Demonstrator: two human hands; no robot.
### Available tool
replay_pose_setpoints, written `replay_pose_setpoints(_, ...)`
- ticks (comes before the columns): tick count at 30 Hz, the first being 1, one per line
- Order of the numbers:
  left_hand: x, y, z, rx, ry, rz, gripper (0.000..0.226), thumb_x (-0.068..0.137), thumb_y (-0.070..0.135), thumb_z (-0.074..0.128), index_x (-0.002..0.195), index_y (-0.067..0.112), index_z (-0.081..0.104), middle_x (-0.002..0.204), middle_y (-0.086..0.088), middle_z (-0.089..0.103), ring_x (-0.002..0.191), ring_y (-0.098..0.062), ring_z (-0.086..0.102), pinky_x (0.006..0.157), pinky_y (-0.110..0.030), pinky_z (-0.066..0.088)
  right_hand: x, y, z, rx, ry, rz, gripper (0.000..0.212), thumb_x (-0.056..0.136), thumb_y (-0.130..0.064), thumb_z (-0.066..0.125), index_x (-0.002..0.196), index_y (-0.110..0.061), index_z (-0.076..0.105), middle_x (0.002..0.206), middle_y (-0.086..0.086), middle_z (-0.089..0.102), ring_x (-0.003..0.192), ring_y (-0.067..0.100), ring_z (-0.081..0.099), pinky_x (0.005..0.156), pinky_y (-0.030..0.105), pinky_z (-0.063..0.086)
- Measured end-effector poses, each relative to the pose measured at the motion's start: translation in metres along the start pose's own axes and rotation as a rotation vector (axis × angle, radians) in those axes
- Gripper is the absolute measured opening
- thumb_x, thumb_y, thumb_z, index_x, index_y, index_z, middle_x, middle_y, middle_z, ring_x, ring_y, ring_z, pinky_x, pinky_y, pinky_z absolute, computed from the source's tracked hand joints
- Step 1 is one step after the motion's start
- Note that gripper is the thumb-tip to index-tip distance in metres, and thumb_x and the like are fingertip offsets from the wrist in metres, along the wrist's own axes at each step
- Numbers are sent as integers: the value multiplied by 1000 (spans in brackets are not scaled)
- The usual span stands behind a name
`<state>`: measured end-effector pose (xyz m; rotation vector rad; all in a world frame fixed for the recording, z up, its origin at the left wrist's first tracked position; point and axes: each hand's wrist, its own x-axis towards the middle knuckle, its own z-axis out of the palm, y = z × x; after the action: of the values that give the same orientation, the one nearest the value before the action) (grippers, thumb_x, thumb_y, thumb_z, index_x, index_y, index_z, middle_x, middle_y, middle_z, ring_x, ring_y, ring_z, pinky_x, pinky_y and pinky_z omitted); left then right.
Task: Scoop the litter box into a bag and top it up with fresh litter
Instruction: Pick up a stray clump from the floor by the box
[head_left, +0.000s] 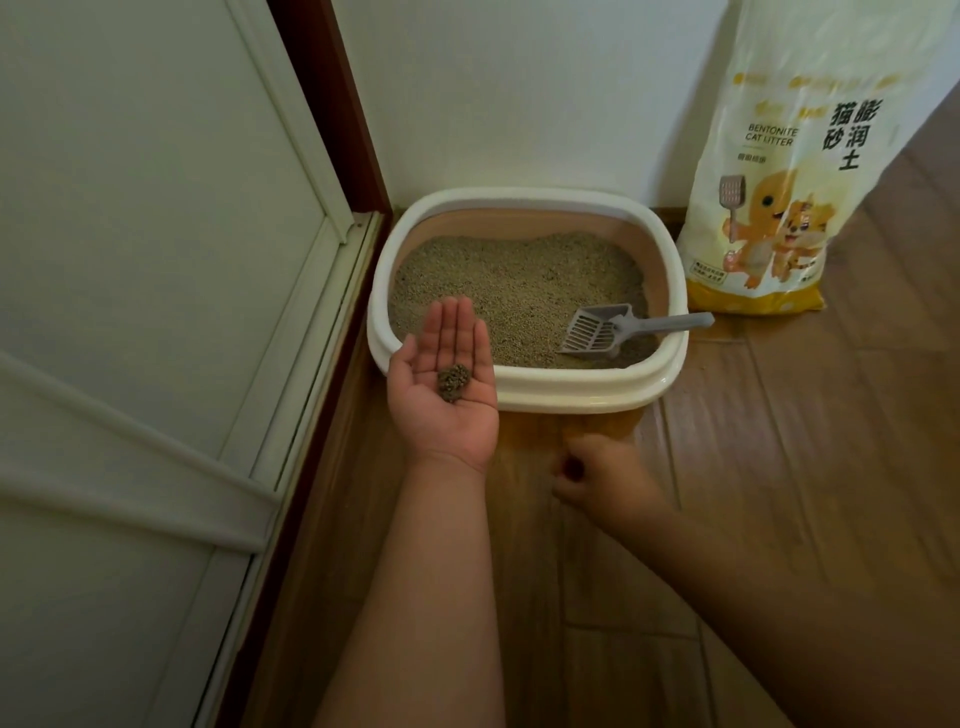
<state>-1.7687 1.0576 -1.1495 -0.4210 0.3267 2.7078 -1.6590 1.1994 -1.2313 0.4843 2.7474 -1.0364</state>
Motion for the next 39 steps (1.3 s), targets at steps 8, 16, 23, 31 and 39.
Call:
replay_pose_setpoints(8, 4, -26, -3, 87, 41, 1, 40, 104, 27, 44, 124, 2, 69, 133, -16, 68, 122, -28, 67, 114, -45, 45, 10, -97, -72, 449, 291, -297, 9, 80, -12, 80, 84, -19, 75, 81, -10, 72, 79, 3, 67, 73, 18, 54)
replay_pose_setpoints(16, -2, -46, 11, 63, -52, -68, 39, 98, 29, 49, 120, 5, 71, 130, -15, 69, 127, -28, 64, 114, -42, 45, 11, -99, -98, 565, 236, -341, 16, 99, -19, 62, 106, -17, 76, 92, -2, 77, 90, 10, 73, 86, 29, 59)
replay_pose_setpoints(23, -9, -61, 30, -15, -65, -71, 40, 104, 27, 48, 125, 0, 68, 132, -19, 68, 124, -29, 66, 113, -42, 46, 7, -95, -97, 1598, 338, -96, 34, 104, -22, 50, 128, -1, 63, 122, 15, 71, 118, 24, 68, 105, 38, 51)
replay_pose_setpoints(31, -19, -71, 51, 10, -8, -9, 44, 104, 33, 44, 127, 3, 67, 131, -14, 70, 123, -26, 67, 113, -42, 45, -2, -106, -105, 2012, 310, 4, 47, 104, -35, 50, 134, -1, 59, 128, 15, 69, 120, 25, 67, 111, 42, 45)
replay_pose_setpoints(39, -23, -68, 113, 62, 5, -37, 46, 104, 37, 45, 122, 3, 70, 127, -17, 71, 120, -27, 69, 111, -41, 48, -2, -136, -155, 2050, 348, 19, 47, 102, -34, 52, 133, -1, 60, 126, 14, 70, 118, 24, 68, 109, 39, 47)
